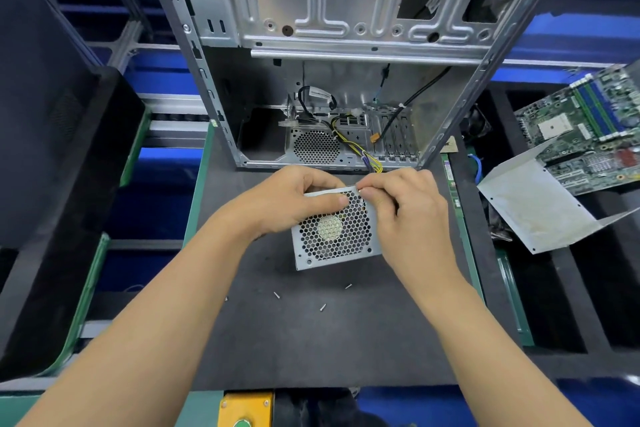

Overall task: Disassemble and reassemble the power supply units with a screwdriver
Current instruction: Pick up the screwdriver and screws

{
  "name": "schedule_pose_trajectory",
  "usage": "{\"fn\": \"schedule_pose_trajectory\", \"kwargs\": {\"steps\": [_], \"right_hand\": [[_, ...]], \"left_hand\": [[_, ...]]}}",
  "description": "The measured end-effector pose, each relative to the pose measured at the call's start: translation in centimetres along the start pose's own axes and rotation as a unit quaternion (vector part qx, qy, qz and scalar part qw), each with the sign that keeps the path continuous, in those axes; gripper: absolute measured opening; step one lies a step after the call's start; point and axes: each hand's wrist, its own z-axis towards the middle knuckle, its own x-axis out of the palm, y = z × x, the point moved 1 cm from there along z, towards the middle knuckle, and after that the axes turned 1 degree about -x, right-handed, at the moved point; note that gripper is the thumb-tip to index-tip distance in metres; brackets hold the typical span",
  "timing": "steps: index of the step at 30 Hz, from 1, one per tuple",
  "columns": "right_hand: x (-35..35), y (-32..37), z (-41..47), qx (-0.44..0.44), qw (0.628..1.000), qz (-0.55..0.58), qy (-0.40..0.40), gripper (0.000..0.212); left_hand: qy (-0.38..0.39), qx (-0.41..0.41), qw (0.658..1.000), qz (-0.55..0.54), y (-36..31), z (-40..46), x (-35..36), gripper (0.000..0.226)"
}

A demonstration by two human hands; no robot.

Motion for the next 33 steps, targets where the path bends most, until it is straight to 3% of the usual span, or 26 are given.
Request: {"fn": "schedule_pose_trajectory", "kwargs": {"steps": [23, 33], "right_hand": [[-0.07, -0.13, 0.70, 0.044, 0.998, 0.038, -0.018, 0.014], [-0.06, -0.12, 0.47, 0.053, 0.997, 0.047, -0.023, 0.014]], "left_hand": [[0.043, -0.071, 0.996, -0.014, -0.93, 0.37, -0.69, 0.018], [0.049, -0.055, 0.996, -0.043, -0.99, 0.18, -0.60, 0.024]]}}
